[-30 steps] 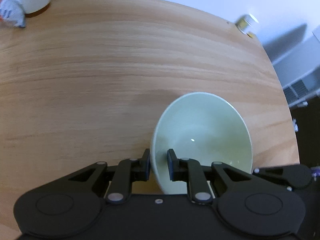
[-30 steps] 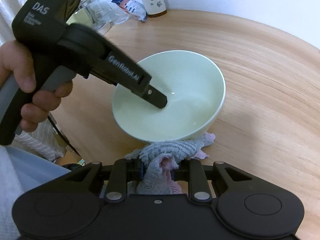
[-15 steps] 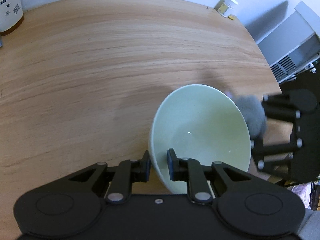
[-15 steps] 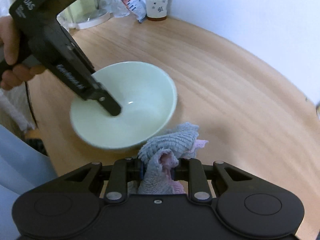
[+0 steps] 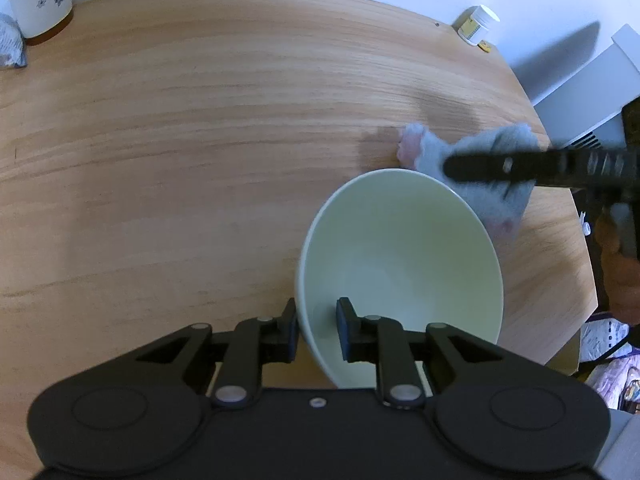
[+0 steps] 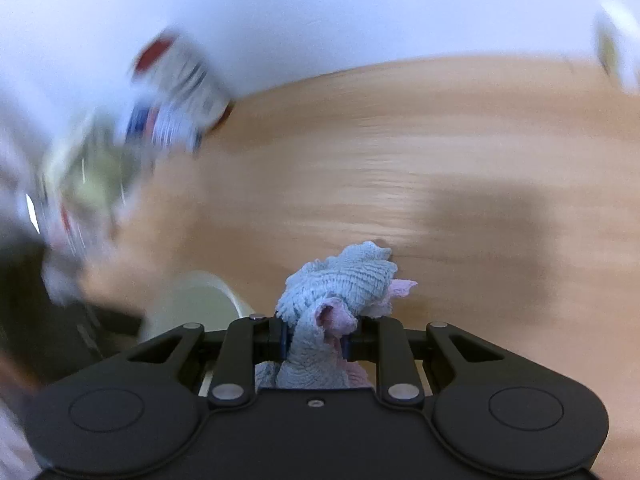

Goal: Clean bowl
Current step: 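Rub the cloth along the bowl's outer wall with the right tool while the left tool holds the bowl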

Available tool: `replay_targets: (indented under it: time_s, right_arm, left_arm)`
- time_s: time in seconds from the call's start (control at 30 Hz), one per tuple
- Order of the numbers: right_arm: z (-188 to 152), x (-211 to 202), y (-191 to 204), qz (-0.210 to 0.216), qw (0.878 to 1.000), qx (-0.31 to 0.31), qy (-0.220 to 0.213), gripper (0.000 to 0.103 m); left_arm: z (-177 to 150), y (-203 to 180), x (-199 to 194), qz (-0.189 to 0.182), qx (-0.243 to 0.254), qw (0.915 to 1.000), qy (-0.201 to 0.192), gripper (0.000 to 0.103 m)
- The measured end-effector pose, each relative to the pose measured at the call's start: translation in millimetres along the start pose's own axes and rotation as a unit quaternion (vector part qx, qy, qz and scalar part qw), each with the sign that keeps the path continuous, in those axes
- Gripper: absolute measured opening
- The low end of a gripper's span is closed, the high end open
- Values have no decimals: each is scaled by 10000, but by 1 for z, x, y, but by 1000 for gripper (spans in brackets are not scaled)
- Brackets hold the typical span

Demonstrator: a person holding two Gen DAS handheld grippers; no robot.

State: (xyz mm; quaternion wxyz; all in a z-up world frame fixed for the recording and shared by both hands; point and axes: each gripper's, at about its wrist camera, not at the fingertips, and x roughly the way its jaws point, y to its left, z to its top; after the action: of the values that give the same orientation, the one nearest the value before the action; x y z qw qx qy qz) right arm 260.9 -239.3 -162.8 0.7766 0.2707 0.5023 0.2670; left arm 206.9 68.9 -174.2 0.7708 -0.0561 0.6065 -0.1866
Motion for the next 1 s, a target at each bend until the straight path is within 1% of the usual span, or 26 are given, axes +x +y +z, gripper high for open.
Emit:
replay_targets:
  time_s: [0.07, 0.2, 0.3, 0.33, 0.4, 0.53, 0.67, 0.87, 0.93, 1.0]
  right_arm:
    - [1, -1, -13, 308, 9968, 737, -83, 25]
    - [-4, 16, -26, 470, 9873, 1517, -13, 25]
    - [-13, 26, -34, 544, 9809, 1857, 208, 25]
    - [-18, 33, -40, 683, 9737, 2140, 370, 25]
    - [-25, 41, -45, 857, 9653, 2415, 504, 25]
    - [-31, 40, -48, 919, 9593, 2589, 656, 25]
    - [-45, 29, -54, 974, 9517, 2831, 678, 25]
    - [-76, 15, -67, 1058, 9392, 3193, 693, 25]
    - [-78, 16, -70, 1068, 9362, 3287, 640, 25]
    - [-70, 21, -70, 1120, 9355, 3300, 574, 25]
  left_arm:
    - [-2, -2, 1, -10, -30, 10000, -19, 20]
    - [-6, -3, 1, -51, -144, 9998, -91, 20]
    - [-9, -5, 1, 29, -261, 9995, -195, 20]
    - [-10, -6, 0, 76, -300, 9993, -228, 20]
    - [-11, -7, -1, 156, -440, 9985, -298, 20]
    - [-14, -9, -3, 280, -682, 9963, -450, 21]
    - [-14, -16, -3, 460, -690, 9953, -505, 24]
    - [-12, -15, -1, 412, -568, 9964, -468, 23]
    - [-12, -15, -1, 406, -516, 9969, -428, 23]
    - [-11, -15, -1, 401, -465, 9974, -389, 23]
